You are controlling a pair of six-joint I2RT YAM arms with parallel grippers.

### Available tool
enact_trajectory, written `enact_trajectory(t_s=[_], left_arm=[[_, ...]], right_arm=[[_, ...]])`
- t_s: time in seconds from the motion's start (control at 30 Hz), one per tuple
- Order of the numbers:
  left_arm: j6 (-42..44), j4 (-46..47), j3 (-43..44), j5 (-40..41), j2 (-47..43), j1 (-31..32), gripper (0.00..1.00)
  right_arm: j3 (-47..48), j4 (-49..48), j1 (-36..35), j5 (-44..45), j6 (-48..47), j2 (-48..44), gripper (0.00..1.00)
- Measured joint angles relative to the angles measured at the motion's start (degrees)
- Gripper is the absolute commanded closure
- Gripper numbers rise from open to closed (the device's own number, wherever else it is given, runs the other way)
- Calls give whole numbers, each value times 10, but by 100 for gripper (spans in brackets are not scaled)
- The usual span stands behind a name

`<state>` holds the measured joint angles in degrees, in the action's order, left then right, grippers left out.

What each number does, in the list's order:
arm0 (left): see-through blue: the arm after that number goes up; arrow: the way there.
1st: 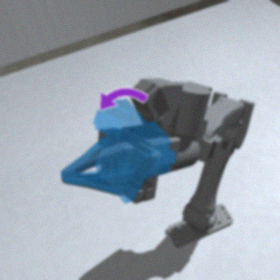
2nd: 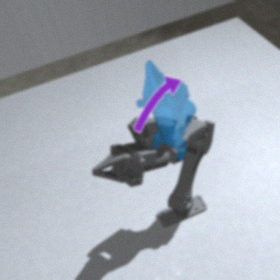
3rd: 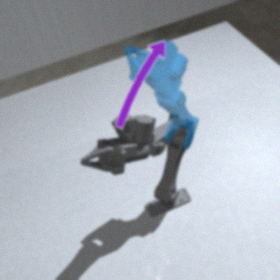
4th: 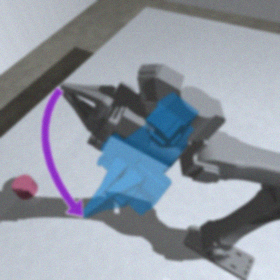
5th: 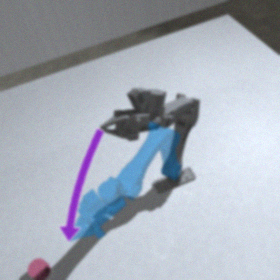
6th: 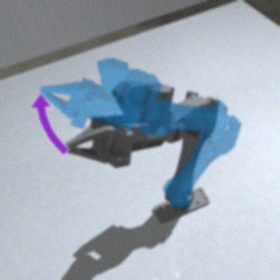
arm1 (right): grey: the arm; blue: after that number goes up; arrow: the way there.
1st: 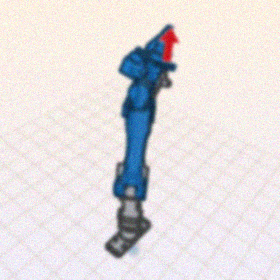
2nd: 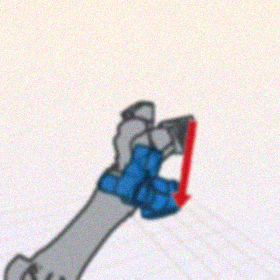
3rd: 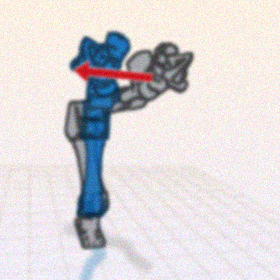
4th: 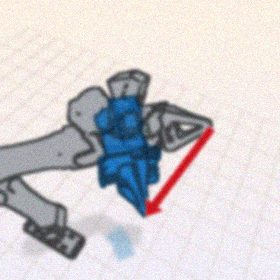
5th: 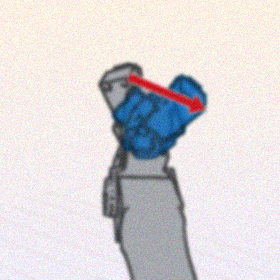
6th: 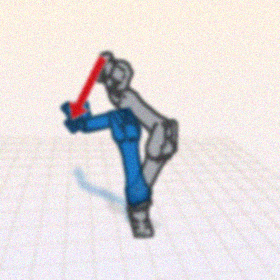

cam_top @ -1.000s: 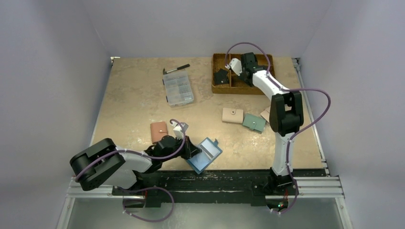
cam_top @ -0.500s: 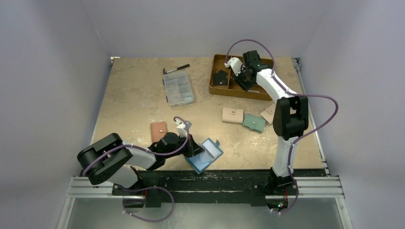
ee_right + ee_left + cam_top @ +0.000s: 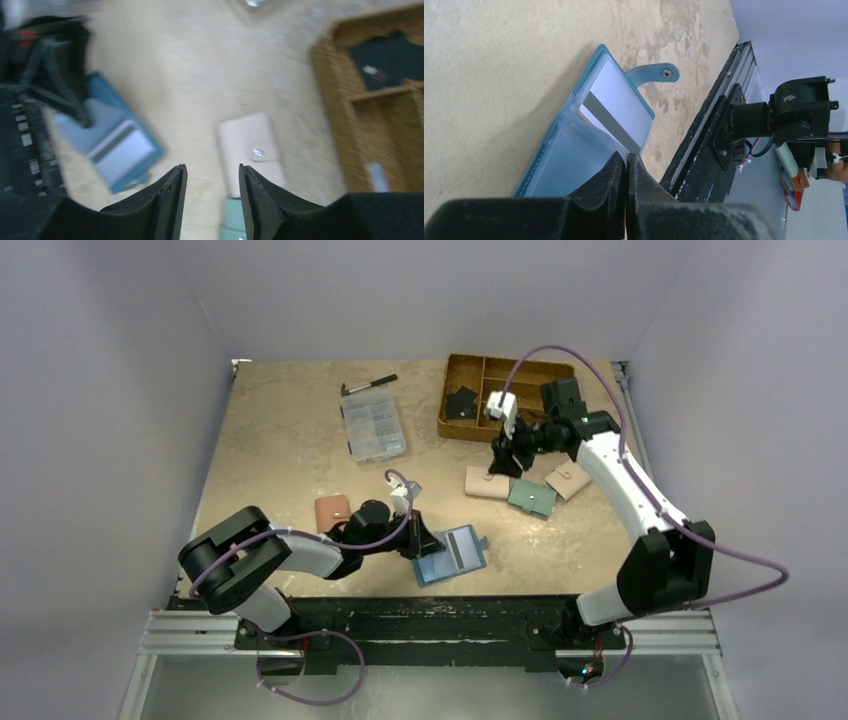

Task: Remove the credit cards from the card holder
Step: Place the credit card in the storage box, then remove the credit card from the card holder.

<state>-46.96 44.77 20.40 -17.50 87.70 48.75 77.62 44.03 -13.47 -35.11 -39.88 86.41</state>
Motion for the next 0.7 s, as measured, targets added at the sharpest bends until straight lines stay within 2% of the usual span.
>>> enact_trajectory(t_s=[0.17, 0.33, 0.4, 0.5, 0.6, 0.7], left_arm=[[14, -36, 65, -17, 28, 0, 100], [22, -51, 102, -23, 62, 0, 100], [22, -53, 106, -23, 76, 0, 100], [21, -63, 106, -19, 92, -2, 100], [19, -72, 103, -3, 93, -4, 95], [15, -90, 99, 20, 92, -4, 89]], right_arm=[[-111, 55, -1, -168, -97, -63, 50], [-179, 109, -17, -247, -191, -31, 55], [-196, 103, -34, -248, -198, -13, 55], [-225, 42, -74, -215, -147, -11, 56], [-248, -25, -119, -156, -88, -15, 57], [-250, -64, -132, -107, -45, -11, 57]])
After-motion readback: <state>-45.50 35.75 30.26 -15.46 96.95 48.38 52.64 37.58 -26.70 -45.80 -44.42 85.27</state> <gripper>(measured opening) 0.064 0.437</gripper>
